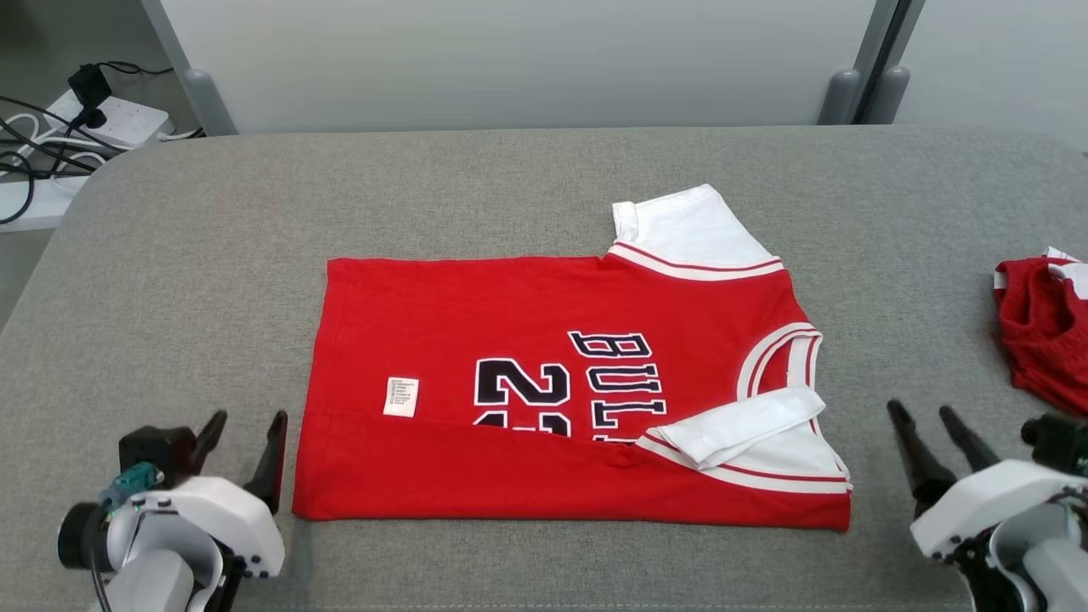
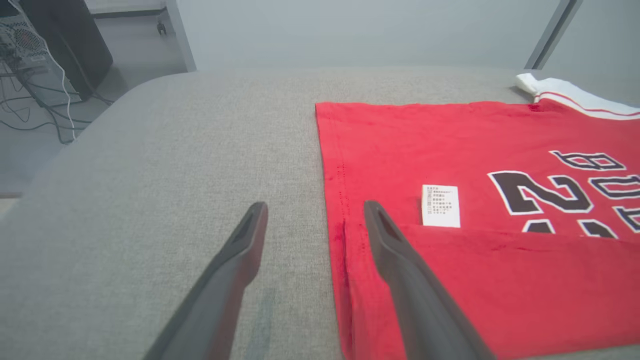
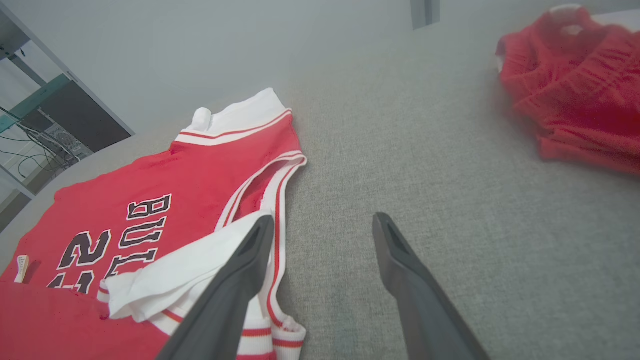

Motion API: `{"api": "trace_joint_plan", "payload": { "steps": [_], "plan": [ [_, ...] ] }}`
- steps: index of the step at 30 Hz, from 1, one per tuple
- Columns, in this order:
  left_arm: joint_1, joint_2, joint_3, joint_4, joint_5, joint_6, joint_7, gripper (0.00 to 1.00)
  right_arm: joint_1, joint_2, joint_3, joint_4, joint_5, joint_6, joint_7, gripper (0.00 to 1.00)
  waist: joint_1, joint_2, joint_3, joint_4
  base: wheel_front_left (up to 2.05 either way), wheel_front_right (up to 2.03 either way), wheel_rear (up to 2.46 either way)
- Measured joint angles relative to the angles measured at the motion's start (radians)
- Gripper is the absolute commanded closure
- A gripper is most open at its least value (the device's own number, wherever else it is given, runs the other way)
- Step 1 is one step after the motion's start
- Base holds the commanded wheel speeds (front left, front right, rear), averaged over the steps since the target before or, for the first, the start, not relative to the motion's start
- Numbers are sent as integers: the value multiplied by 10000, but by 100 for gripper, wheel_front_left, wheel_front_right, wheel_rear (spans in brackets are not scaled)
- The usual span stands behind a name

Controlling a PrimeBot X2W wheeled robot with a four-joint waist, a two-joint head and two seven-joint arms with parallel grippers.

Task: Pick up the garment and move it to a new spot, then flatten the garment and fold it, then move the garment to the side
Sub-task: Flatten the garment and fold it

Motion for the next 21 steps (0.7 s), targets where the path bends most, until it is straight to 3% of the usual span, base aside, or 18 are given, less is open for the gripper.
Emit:
{"api": "trace_joint_plan", "payload": {
  "steps": [5, 10, 15, 21],
  "plan": [
    [470, -155, 1114, -1333, 970, 336, -2, 0, -108, 483, -2119, -963, -1921, 0, -84, 0, 0, 0, 9, -29, 0, 0, 0],
    [971, -581, 2107, -2341, 1708, 428, -4, 0, 220, 1392, -3779, -2357, -3839, 0, -92, 0, 0, 0, 34, -78, 0, 0, 0],
    [1092, -1070, 2619, -2805, 2313, 316, -46, 0, 618, 2029, -4491, -3172, -5093, 0, -92, 0, 0, 0, 128, -81, 0, 0, 0],
    [1108, -1327, 3033, -2458, 2610, -199, -46, 0, 569, 2339, -4598, -3237, -5578, 0, -92, 0, 0, 0, 575, -152, 0, 0, 0]
  ]
}}
